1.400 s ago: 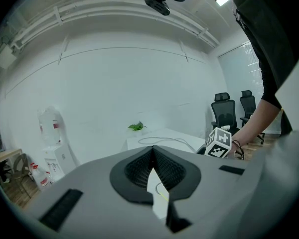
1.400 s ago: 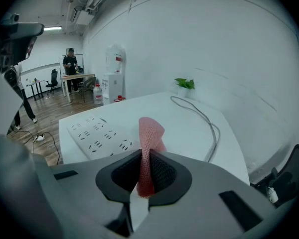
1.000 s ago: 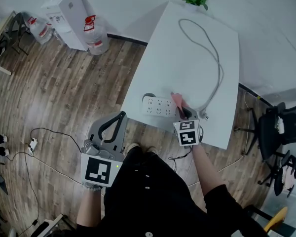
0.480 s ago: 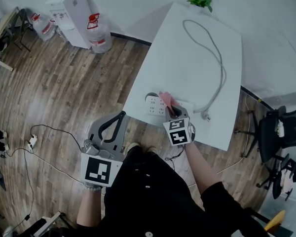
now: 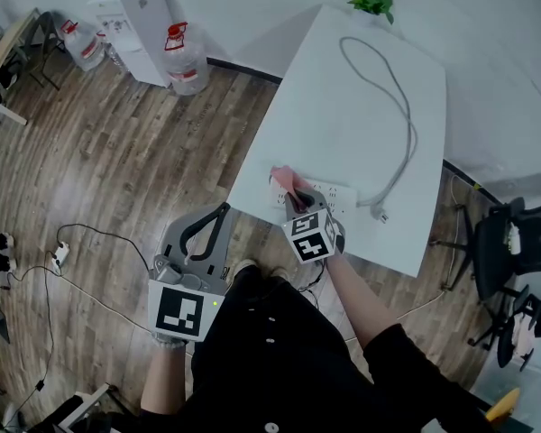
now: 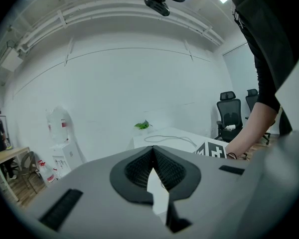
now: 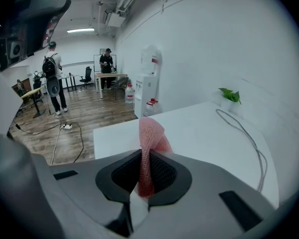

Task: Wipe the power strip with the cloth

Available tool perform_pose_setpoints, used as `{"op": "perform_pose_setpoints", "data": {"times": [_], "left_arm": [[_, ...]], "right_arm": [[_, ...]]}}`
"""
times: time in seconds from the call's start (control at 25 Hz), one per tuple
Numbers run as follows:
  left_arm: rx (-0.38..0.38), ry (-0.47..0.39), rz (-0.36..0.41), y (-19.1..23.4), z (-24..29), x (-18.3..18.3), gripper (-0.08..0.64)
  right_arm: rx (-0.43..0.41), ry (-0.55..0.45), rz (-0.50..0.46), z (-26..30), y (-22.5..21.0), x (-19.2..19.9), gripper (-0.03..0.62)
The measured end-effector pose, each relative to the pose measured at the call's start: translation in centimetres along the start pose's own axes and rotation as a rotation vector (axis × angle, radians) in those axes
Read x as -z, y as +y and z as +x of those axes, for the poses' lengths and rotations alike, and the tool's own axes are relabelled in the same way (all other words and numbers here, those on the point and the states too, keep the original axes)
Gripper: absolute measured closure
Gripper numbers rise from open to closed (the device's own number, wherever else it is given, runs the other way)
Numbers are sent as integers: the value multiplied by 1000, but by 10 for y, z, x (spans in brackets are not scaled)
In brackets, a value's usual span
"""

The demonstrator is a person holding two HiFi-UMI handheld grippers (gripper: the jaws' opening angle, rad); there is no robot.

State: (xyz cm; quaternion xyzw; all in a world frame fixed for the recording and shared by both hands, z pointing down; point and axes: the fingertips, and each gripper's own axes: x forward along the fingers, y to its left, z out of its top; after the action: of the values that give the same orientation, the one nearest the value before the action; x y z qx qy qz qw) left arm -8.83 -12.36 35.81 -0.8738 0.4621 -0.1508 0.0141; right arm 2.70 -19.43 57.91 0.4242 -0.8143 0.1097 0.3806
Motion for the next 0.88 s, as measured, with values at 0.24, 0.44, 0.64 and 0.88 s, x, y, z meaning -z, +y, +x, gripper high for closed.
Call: {"op": "perform_pose_setpoints", "data": {"times": [0.24,0.44,0.64,0.88], "left_arm": [[-10,0,-1,4,-4,2,549],[-11,4,-6,4,-4,2,549],[-12,-1,-5,3,-5,2,549],[4,-12,0,-1,-5,-1,549]], "right_arm": [[-59,-6,-58,9,25,-12,537],[-99,-8,-115,13,42,-18,537],[-106,-17,-132,12,49,-20,537],[-86,-44,-90,-1,39,-24,537]]}}
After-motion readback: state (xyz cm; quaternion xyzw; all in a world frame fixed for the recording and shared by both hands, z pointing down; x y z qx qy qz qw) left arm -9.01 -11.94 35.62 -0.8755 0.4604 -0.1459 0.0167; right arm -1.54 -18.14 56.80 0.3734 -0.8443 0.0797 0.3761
